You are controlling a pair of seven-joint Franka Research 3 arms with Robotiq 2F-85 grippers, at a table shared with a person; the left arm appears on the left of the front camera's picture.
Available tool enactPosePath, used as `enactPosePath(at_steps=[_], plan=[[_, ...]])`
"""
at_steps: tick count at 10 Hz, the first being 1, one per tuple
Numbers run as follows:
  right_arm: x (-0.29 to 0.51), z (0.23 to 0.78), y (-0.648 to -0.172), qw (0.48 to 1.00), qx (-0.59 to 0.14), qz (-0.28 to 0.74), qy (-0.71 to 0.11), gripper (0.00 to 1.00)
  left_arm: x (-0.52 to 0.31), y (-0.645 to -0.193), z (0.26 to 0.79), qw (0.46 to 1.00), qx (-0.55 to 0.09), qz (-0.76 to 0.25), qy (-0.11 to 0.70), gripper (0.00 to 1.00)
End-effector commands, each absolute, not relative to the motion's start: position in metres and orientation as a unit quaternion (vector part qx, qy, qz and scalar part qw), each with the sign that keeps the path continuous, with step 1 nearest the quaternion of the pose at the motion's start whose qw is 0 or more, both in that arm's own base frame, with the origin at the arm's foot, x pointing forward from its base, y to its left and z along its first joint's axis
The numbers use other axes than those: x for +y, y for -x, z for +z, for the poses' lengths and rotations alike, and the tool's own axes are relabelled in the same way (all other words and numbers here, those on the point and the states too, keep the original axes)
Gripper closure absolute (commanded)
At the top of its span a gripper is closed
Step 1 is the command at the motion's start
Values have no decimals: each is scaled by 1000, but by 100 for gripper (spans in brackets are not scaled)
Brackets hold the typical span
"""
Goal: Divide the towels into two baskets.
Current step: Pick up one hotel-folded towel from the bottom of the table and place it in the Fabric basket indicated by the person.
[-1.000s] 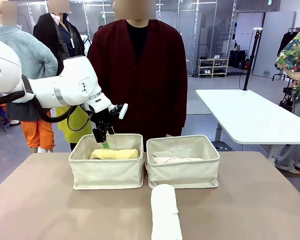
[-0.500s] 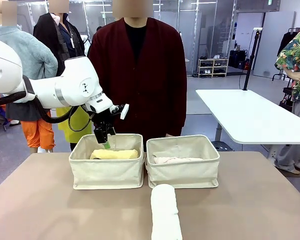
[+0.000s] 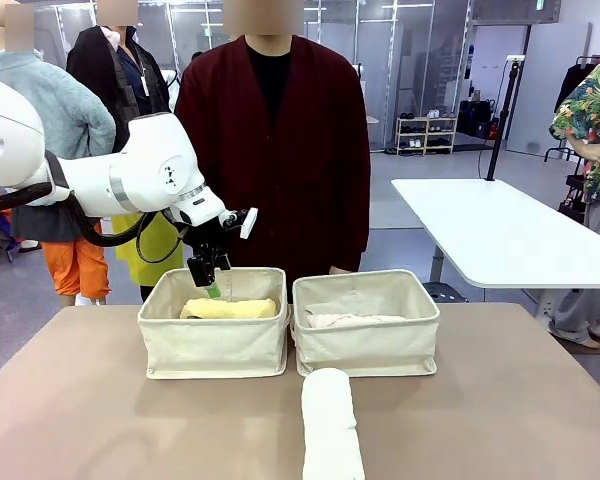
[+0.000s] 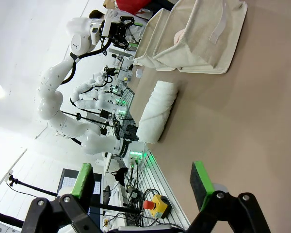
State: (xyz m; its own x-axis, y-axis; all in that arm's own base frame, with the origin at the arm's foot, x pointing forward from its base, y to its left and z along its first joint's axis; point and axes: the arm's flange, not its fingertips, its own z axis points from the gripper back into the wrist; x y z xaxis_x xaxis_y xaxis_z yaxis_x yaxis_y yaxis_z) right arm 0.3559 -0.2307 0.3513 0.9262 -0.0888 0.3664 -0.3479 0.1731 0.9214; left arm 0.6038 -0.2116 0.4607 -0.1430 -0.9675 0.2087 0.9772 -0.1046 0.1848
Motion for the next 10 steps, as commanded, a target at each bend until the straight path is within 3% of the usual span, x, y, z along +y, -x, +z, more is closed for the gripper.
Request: enactPosePath(at_steps=[1, 5, 8, 10], plan=[[-229, 354, -354, 745, -176, 93, -636, 0, -204, -599, 486, 675, -166, -719, 26, 0], [-229, 354, -354, 745, -176, 93, -636, 0, -110, -490, 557, 742, -184, -612, 204, 0], [-229, 354, -354, 745, -176, 93, -636, 0, -31, -417, 556, 781, -195, -510, 305, 0], [-229, 354, -354, 745, -176, 93, -636, 0, 23, -380, 546, 779, -192, -450, 393, 0]])
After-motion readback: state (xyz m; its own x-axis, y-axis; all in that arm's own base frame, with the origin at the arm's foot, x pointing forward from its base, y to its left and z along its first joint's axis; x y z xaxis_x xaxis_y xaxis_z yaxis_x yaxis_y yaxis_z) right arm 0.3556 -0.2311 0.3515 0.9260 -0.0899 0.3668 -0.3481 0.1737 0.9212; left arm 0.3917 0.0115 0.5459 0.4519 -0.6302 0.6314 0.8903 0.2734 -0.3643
